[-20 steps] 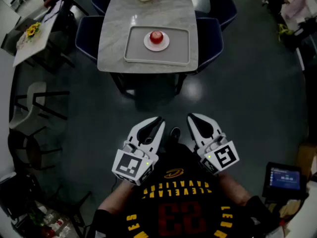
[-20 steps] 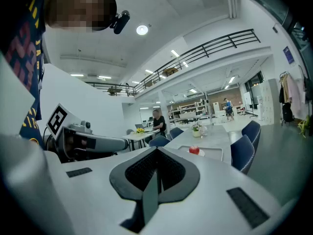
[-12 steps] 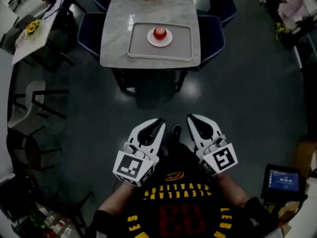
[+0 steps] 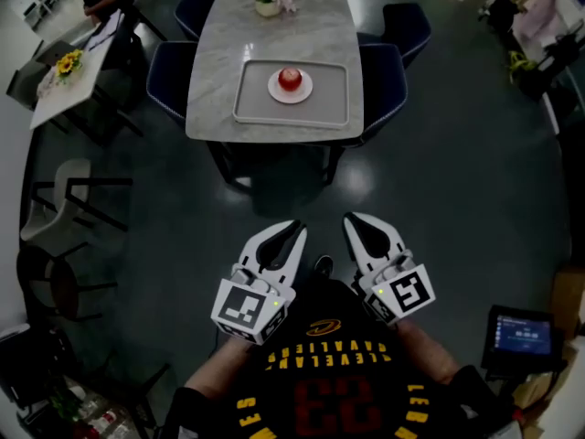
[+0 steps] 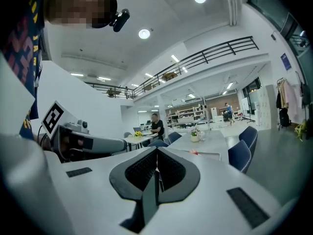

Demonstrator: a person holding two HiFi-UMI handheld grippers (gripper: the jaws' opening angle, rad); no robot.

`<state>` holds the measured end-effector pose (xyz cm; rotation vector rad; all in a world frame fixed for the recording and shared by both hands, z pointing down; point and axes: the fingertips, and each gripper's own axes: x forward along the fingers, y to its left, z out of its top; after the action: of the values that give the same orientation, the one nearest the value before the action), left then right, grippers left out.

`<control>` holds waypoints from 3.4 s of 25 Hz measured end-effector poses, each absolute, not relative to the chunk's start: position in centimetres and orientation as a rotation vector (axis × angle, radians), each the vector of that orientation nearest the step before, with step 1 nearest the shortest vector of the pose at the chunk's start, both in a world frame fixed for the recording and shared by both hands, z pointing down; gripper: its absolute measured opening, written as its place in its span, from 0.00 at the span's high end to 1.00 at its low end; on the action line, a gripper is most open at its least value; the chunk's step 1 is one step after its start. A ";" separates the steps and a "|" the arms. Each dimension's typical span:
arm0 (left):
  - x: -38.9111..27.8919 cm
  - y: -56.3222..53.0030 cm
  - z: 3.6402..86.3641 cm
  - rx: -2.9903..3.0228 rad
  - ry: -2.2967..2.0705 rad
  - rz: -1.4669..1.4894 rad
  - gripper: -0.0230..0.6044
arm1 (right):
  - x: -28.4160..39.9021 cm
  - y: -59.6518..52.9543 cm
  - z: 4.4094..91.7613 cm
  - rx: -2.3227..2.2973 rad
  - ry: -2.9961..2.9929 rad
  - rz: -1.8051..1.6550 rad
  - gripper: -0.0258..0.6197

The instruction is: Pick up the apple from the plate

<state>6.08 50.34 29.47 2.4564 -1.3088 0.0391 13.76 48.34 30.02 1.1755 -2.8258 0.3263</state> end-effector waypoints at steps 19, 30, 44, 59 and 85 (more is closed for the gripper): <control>8.4 43.0 29.5 2.366 -1.442 0.073 0.90 | 16.5 40.4 31.5 1.064 -2.863 0.404 0.95; 0.7 34.0 29.4 2.428 -1.353 0.016 0.90 | 9.5 32.2 31.4 1.170 -2.796 0.399 0.95; -6.6 27.0 31.4 2.411 -1.209 -0.010 0.90 | 3.2 26.2 32.1 1.268 -2.685 0.435 0.95; -7.0 17.0 32.4 2.332 -1.327 0.076 0.90 | 3.2 14.8 34.0 1.172 -2.778 0.573 0.95; -6.6 4.6 44.0 1.937 -1.225 0.214 0.90 | 9.8 2.5 48.4 1.122 -2.457 1.117 0.95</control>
<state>-6.62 4.64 43.96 1.9374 -1.2254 0.2137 9.85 2.46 48.44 1.1225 -2.4567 1.1173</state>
